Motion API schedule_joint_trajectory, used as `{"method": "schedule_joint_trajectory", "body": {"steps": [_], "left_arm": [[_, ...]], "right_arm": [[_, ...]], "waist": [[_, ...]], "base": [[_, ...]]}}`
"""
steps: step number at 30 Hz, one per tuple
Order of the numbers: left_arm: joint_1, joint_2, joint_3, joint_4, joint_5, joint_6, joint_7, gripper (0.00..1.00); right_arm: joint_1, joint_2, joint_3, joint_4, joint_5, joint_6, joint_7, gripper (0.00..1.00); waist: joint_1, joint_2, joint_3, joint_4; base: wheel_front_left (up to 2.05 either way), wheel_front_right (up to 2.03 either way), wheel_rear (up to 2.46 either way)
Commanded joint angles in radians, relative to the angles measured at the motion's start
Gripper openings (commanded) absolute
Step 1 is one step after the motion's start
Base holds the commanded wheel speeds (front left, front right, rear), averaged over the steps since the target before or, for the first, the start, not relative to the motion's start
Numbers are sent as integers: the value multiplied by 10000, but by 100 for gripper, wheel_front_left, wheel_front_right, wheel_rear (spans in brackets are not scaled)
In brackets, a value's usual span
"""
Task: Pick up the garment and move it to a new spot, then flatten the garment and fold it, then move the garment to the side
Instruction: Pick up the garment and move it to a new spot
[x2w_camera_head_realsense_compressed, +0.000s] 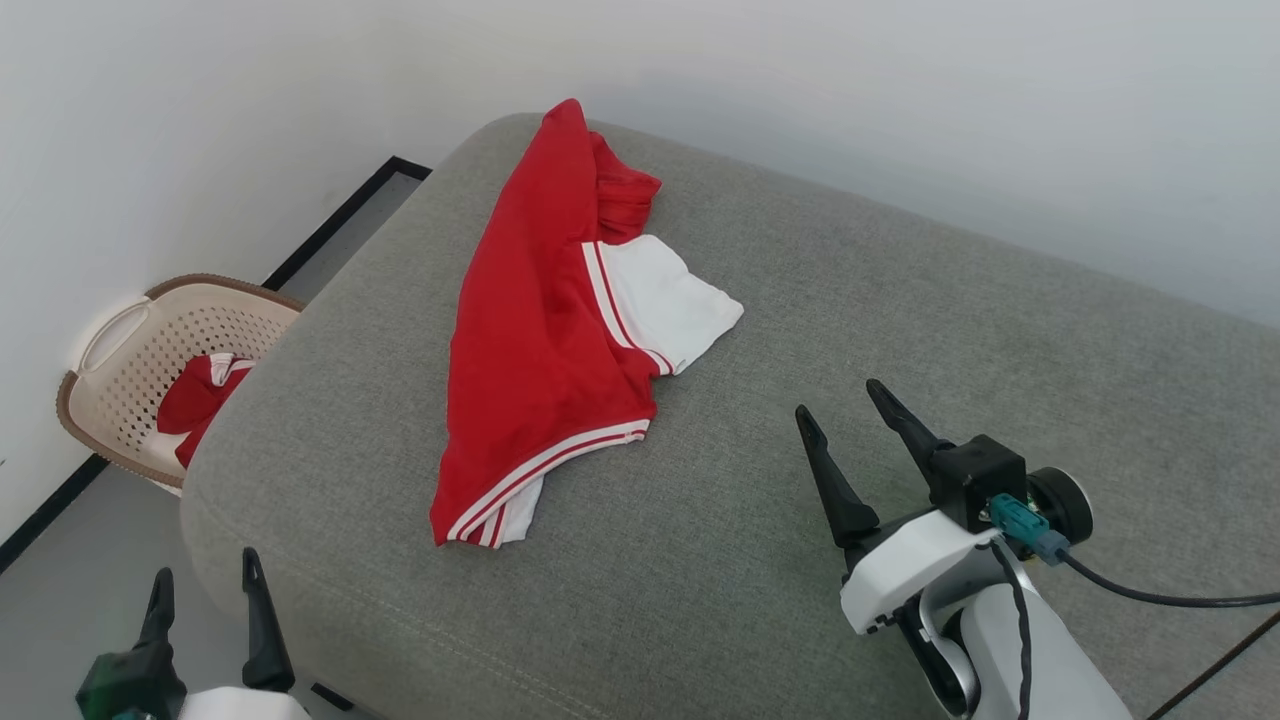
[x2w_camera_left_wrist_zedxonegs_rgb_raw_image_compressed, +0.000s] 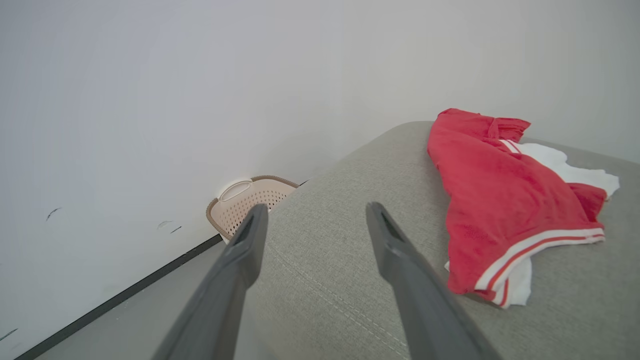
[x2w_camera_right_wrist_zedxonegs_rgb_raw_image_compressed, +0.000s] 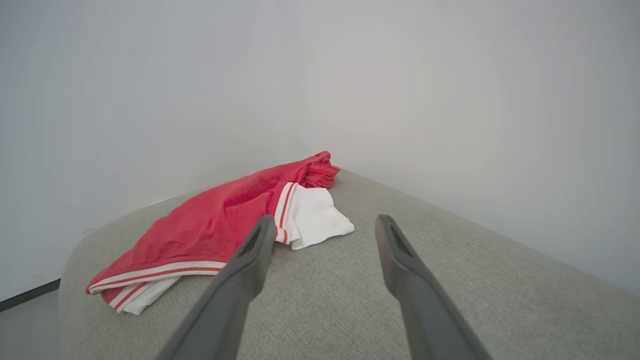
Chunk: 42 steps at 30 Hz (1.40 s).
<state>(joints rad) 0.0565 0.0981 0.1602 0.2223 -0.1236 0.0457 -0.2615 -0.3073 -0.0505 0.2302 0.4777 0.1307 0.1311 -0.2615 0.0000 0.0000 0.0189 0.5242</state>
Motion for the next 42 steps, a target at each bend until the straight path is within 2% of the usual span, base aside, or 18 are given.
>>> {"method": "schedule_joint_trajectory", "body": {"steps": [1, 5, 8, 10, 13, 16, 17, 18, 24, 28, 30, 34, 40, 41, 42], "left_arm": [[145, -13, 42, -102, -1, 11, -54, 100], [170, -117, 3, -148, 163, -157, -54, 100], [-440, 136, -354, 132, 358, -798, -54, 100], [-801, 346, -603, 508, 300, -1207, -54, 100], [-1844, 842, -1081, 1430, 301, -1560, 129, 100], [-3050, 1415, -1613, 2375, -133, -1733, 686, 100], [-3429, 1633, -2068, 2650, -427, -1757, 928, 100], [-3429, 1633, -2068, 2650, -427, -1757, 928, 100], [-5558, 3422, -4448, 3808, -2826, -1742, 2403, 100], [-6395, 4642, -5603, 4361, -4317, -1741, 3716, 100], [-6639, 4875, -5910, 4559, -5219, -1742, 4245, 100], [-6896, 5701, -6555, 4967, -6427, -1743, 5073, 100], [-6670, 6207, -7130, 5409, -7742, -1744, 5387, 100], [-6673, 6210, -7276, 5456, -7860, -1744, 5469, 78], [-6698, 6224, -7391, 5512, -7914, -1744, 5447, 40]], "right_arm": [[-120, -24, 60, 17, 55, -7, -51, 100], [-134, -17, 125, 16, 226, -7, -51, 100], [159, -17, -192, -53, 170, -7, -51, 100], [159, -10, -185, -123, 105, -5, -51, 100], [7, -16, -157, -158, -31, -7, -51, 100], [-210, -34, -184, -192, -110, -7, -51, 100], [-265, -29, -182, -201, -88, -7, -51, 100], [-265, -29, -182, -201, -88, -7, -51, 100], [-561, -10, -224, -326, -37, -7, -51, 100], [-803, -10, -141, -426, 86, -7, -51, 100], [-910, -8, -144, -468, 102, -7, -51, 100], [-1050, -6, -107, -544, 146, -7, -51, 100], [-1118, -8, -117, -704, 243, -7, -51, 100], [-1116, -2, -129, -725, 248, -7, -51, 100], [-1105, -2, -142, -733, 251, -5, -51, 100]], "waist": [[0, 0, 48, 29], [0, 0, 79, 1], [0, 0, 41, -136], [0, 0, 183, -454], [0, 0, 636, -1091], [0, 0, 1140, -1775], [0, 0, 1304, -2000], [0, 0, 1304, -2000], [0, 0, 2127, -3159], [0, 0, 2563, -3892], [0, 0, 2726, -4192], [0, 0, 2933, -4727], [0, 0, 3054, -5351], [0, 0, 3068, -5406], [0, 0, 3066, -5447]], "base": [[0, 0, 0], [0, 0, 0], [0, 0, 0], [0, 0, 0], [0, 0, 0], [0, 0, 0], [0, 0, 0], [0, 0, 0], [0, 0, 0], [0, 0, 0], [0, 0, 0], [0, 0, 0], [0, 0, 0], [0, 0, 0], [0, 0, 0]]}}
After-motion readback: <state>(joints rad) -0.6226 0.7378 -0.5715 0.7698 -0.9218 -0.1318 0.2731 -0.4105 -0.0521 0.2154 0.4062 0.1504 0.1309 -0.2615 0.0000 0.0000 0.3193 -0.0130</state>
